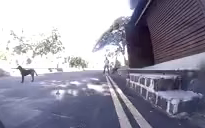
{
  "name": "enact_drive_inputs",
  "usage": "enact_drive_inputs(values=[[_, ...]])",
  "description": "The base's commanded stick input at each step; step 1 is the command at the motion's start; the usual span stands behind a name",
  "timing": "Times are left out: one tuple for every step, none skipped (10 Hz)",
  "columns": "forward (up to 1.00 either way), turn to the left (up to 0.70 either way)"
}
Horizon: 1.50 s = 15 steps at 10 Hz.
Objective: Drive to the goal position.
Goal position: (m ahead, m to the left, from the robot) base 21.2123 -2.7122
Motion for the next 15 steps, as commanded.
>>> enact_drive_inputs(values=[[0.0,0.0],[0.0,0.0],[0.0,0.0],[0.0,0.0],[0.54,0.0],[0.64,0.0],[0.7,0.0],[0.7,0.0],[0.7,0.0],[0.7,0.0],[0.7,0.0],[0.7,0.0],[0.7,0.0],[0.7,0.0],[0.7,0.0]])
